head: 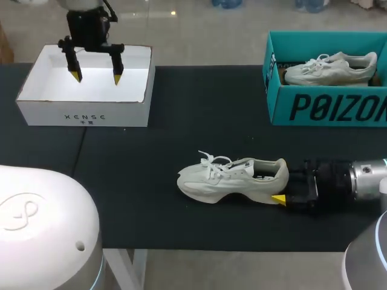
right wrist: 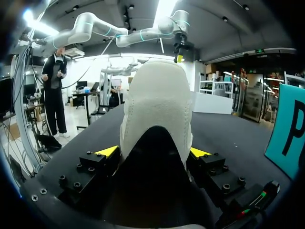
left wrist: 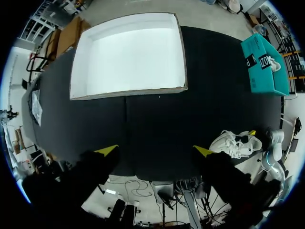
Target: Take the shoe out of the shoebox, open the shoe tongue, remove and reinsert the insole, then place the shoe into the shoebox
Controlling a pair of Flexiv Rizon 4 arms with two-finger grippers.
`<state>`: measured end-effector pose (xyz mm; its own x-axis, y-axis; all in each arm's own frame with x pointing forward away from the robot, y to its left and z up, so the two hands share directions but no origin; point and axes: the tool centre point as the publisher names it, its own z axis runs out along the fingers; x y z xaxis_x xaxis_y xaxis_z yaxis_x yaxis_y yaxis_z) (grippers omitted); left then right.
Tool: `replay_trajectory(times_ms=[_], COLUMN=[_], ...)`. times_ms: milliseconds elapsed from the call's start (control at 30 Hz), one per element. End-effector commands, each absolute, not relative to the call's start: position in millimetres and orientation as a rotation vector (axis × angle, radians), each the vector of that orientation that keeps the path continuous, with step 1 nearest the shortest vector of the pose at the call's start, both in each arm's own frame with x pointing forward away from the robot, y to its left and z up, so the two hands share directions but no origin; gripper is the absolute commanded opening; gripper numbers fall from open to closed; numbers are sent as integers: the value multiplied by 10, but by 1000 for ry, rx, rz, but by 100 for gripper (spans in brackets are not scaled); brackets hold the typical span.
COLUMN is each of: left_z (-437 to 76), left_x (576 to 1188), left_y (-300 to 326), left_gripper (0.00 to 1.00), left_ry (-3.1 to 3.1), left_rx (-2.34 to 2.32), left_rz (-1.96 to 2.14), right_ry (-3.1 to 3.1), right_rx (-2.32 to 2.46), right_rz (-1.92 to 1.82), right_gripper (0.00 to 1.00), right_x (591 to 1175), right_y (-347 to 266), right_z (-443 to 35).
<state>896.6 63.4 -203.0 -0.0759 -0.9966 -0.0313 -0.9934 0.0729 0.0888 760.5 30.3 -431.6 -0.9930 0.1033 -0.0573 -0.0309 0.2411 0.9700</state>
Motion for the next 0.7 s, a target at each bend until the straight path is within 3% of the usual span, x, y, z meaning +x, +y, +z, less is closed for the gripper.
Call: replay_trajectory(times_ms=[33, 267, 700], left_z=[-2213, -2324, -2324], left_x=[8159, 7426, 7426], left_y=[400, 1, 1], left_gripper=[100, 100, 100], left_ry=[-2326, -2388, -2388], left_rx=[2122, 2029, 2029], left_rz=[-59, -12, -12], right_ry=[2389, 2389, 2389], right_rx=[72, 72, 72], right_rz=[1866, 1866, 1866], right_gripper=[0, 0, 0], right_x=[7619, 7619, 7619], right_y=[320, 320, 320], right_z=[-4341, -4341, -4341])
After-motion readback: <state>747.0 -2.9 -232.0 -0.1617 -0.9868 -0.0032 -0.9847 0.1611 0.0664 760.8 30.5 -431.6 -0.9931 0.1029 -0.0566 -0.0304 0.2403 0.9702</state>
